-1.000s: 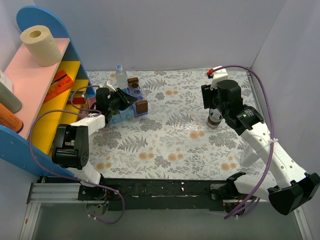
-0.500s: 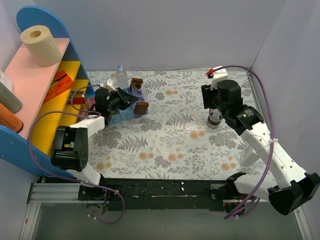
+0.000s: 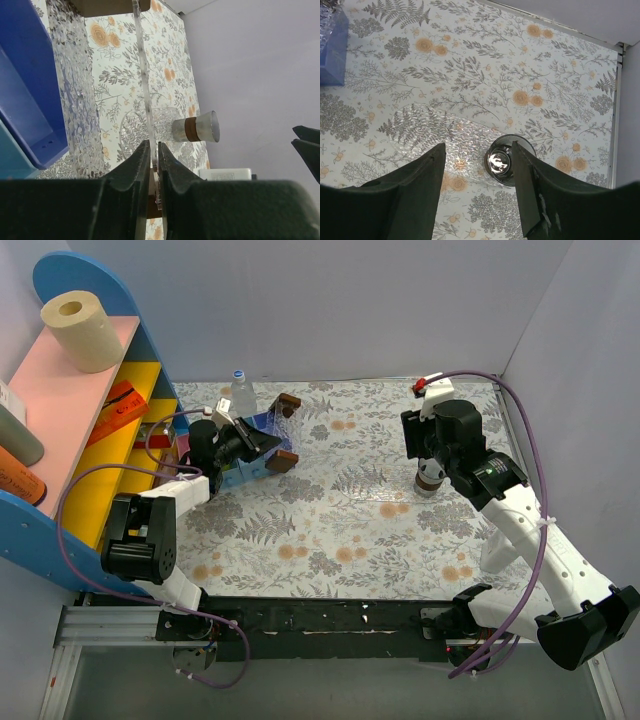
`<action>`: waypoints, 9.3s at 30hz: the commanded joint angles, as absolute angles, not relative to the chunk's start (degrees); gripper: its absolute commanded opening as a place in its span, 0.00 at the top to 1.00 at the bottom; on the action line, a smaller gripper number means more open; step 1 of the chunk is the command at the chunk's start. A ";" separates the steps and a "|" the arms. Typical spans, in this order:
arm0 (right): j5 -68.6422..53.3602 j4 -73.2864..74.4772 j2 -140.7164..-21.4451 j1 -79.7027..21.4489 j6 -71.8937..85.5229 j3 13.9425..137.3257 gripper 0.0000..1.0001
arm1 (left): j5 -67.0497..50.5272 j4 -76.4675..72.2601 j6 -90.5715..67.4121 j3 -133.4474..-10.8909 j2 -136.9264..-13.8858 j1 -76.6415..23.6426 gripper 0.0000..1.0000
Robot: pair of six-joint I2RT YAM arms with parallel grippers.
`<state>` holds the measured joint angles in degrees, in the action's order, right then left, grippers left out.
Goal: Prepare toiletry sets of a toothbrush and toothpaste on the tray
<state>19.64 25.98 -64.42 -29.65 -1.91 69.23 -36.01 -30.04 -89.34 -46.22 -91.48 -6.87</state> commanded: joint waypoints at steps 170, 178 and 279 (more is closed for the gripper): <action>18.72 33.49 -99.67 -30.06 26.98 79.37 0.99 | -23.82 -8.70 -66.01 -56.95 -83.14 -23.03 0.14; 19.95 34.80 -101.07 -29.71 27.16 79.72 0.99 | -24.17 -8.70 -66.01 -57.04 -83.23 -23.03 0.14; 18.37 37.09 -103.01 -27.86 23.73 80.95 0.58 | -24.70 -9.40 -66.71 -56.43 -83.23 -23.03 0.14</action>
<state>18.04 36.16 -103.79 -28.14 24.10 78.63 -24.84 -9.02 -67.11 -56.99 -84.88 -22.85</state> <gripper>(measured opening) 0.403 0.861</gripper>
